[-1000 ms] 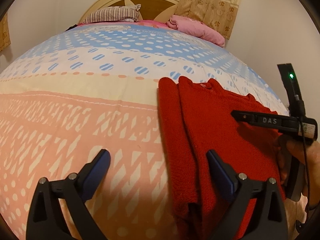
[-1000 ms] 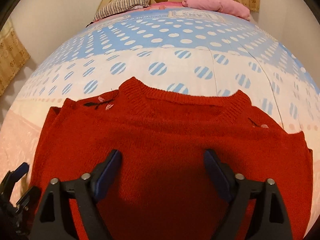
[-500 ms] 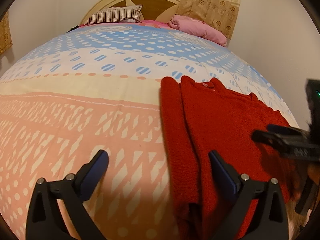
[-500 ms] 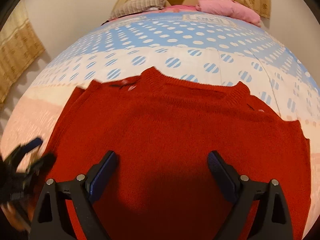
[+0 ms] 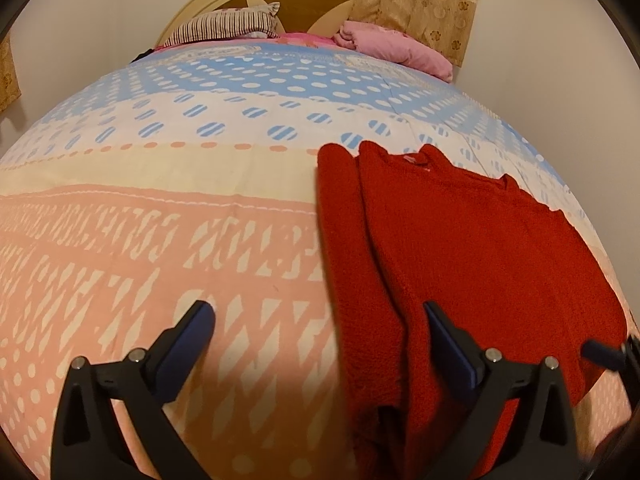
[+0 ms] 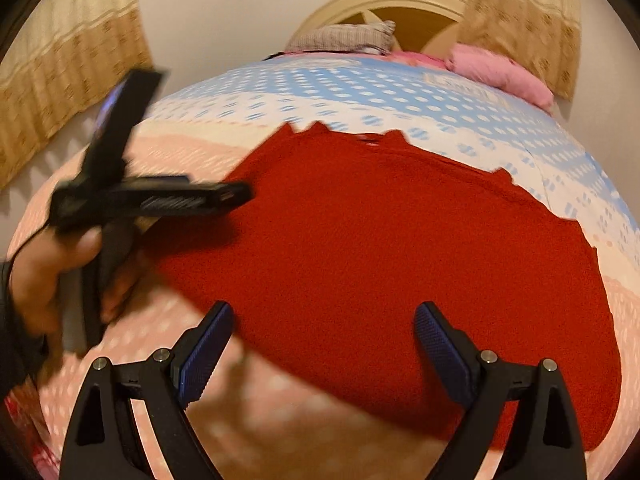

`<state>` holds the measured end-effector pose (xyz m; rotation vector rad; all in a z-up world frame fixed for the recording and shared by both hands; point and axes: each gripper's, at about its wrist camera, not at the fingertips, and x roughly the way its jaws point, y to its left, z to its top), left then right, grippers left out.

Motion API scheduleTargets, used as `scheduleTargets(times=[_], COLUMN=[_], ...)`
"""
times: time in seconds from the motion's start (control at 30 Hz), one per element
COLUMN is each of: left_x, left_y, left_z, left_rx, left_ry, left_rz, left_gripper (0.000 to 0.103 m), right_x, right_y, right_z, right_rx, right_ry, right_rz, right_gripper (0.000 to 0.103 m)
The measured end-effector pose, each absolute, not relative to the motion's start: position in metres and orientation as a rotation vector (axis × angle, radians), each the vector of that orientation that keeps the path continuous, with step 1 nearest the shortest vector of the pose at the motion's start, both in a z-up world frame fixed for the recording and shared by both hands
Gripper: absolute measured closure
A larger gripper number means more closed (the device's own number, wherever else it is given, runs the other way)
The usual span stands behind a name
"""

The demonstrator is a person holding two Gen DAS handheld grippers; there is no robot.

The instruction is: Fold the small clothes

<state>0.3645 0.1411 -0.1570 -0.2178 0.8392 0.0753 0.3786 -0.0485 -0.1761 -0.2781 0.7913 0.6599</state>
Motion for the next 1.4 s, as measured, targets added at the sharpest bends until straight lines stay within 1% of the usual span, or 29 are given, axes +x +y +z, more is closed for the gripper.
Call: scheduleTargets(times=[0.23, 0.43, 0.6, 0.83, 0.97, 1.0, 1.03, 1.17, 1.2, 1.23, 1.33, 1.37, 1.4], left_x=[0.362, 0.367, 0.375, 0.385, 0.393, 0.396, 0.398, 0.41, 0.412, 0.414, 0.415, 0.414, 0.414], left_y=[0.144, 0.15, 0.162, 0.152, 0.146, 0.145, 0.144, 0.144, 0.145, 0.146, 0.149, 0.149, 0.148], left_z=[-0.152, -0.143, -0.142, -0.146, -0.143, -0.142, -0.142, -0.143, -0.145, -0.146, -0.149, -0.149, -0.149], left_rx=[-0.211, -0.192, -0.257, -0.241, -0.206, -0.191, -0.184, -0.202, -0.212, -0.226, -0.276, -0.284, -0.283], left_ry=[0.84, 0.827, 0.813, 0.823, 0.819, 0.819, 0.82, 0.849, 0.858, 0.865, 0.872, 0.865, 0.862], left_rz=[0.066, 0.051, 0.051, 0.024, -0.011, -0.019, -0.027, -0.091, -0.106, -0.119, -0.162, -0.179, -0.188], left_gripper=[0.0, 0.0, 0.0, 0.0, 0.004, 0.008, 0.015, 0.032, 0.041, 0.045, 0.063, 0.066, 0.075], right_x=[0.343, 0.337, 0.336, 0.334, 0.332, 0.332, 0.332, 0.333, 0.333, 0.334, 0.331, 0.329, 0.329], right_y=[-0.014, 0.0, 0.009, 0.018, 0.025, 0.025, 0.026, 0.028, 0.029, 0.031, 0.038, 0.041, 0.043], right_z=[-0.184, -0.186, -0.188, -0.189, -0.19, -0.19, -0.19, -0.189, -0.189, -0.189, -0.188, -0.189, -0.189], right_rx=[-0.478, -0.515, -0.542, -0.574, -0.589, -0.591, -0.593, -0.595, -0.597, -0.603, -0.621, -0.631, -0.641], right_ry=[0.698, 0.674, 0.664, 0.64, 0.627, 0.625, 0.625, 0.618, 0.615, 0.612, 0.593, 0.586, 0.584], right_rz=[0.651, 0.655, 0.654, 0.646, 0.645, 0.646, 0.647, 0.643, 0.642, 0.642, 0.647, 0.652, 0.657], right_gripper=[0.01, 0.01, 0.01, 0.01, 0.01, 0.01, 0.01, 0.01, 0.01, 0.01, 0.01, 0.011, 0.011])
